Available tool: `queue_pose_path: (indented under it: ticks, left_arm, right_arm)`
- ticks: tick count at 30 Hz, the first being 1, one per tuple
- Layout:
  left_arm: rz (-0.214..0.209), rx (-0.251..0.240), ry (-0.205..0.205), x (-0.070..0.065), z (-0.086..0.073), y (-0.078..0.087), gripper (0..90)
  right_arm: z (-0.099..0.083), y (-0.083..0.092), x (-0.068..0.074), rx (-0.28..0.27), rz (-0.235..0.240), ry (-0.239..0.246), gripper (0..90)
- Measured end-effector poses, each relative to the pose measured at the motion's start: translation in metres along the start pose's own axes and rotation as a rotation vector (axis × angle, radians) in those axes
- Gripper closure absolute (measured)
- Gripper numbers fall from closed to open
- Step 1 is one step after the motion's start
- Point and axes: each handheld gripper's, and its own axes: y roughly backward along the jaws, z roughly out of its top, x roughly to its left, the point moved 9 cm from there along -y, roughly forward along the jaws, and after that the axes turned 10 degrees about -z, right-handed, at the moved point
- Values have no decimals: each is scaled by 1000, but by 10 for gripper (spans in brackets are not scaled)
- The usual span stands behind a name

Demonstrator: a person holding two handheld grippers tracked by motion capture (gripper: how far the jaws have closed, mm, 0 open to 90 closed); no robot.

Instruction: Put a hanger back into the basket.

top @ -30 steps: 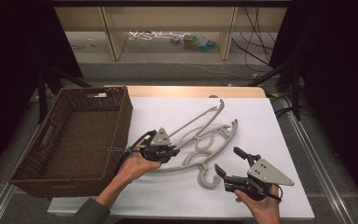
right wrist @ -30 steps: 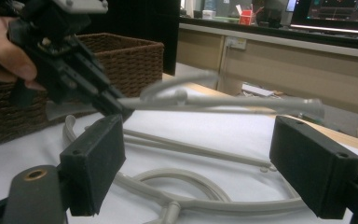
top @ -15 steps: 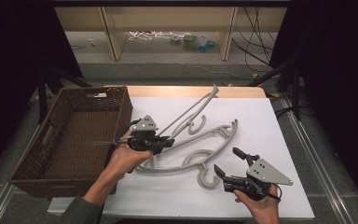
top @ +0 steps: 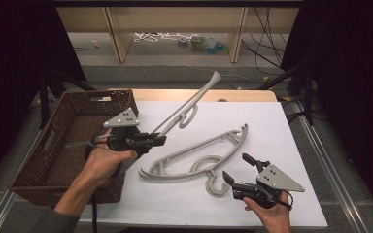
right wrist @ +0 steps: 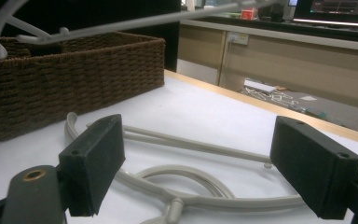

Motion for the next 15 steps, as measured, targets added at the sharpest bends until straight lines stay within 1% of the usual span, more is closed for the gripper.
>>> queue_pose_path:
  ticks: [1, 2, 3, 4, 5, 6, 7, 8, 10, 11, 12, 13, 14, 15]
  left_arm:
    - [14, -7, -3, 3, 1, 7, 817]
    - [20, -8, -8, 6, 2, 13, 817]
    - [35, -14, -3, 9, 2, 20, 817]
    - [53, -16, 5, 12, 2, 26, 817]
    - [64, -16, -8, 16, 2, 32, 817]
    - [82, -17, -4, 20, 1, 38, 817]
    - [100, -18, -1, 25, 0, 45, 817]
    - [107, -20, -2, 28, -1, 49, 817]
    - [133, -13, -3, 35, -4, 59, 817]
    - [142, -14, -7, 39, -6, 63, 817]
    - [148, -17, 3, 42, -9, 67, 817]
    - [158, -15, 3, 45, -12, 71, 817]
    - [166, -16, 6, 49, -15, 74, 817]
    - [174, -13, 5, 52, -19, 77, 817]
  right_arm:
    - [0, 0, 0, -2, -1, 7, 185]
    - [0, -1, -2, -13, -5, 21, 185]
    - [1, -1, -2, -17, -4, 19, 185]
    - [0, 0, 0, 2, 0, -1, 185]
    - [0, 0, 0, 6, 0, 2, 185]
    - [0, 0, 0, 6, 0, 2, 185]
    - [0, -2, -1, -14, -4, 21, 185]
    - [0, -2, -2, -7, -6, 21, 185]
    - [0, -2, -2, -14, -6, 19, 185]
    - [-1, -1, 0, 4, 1, 1, 184]
    - [-1, -1, 0, 6, -5, 2, 183]
    - [-2, -2, -1, 4, -3, 14, 180]
    - [-2, -2, 1, 13, 6, -4, 177]
    - [-2, -1, 0, 13, 3, 0, 177]
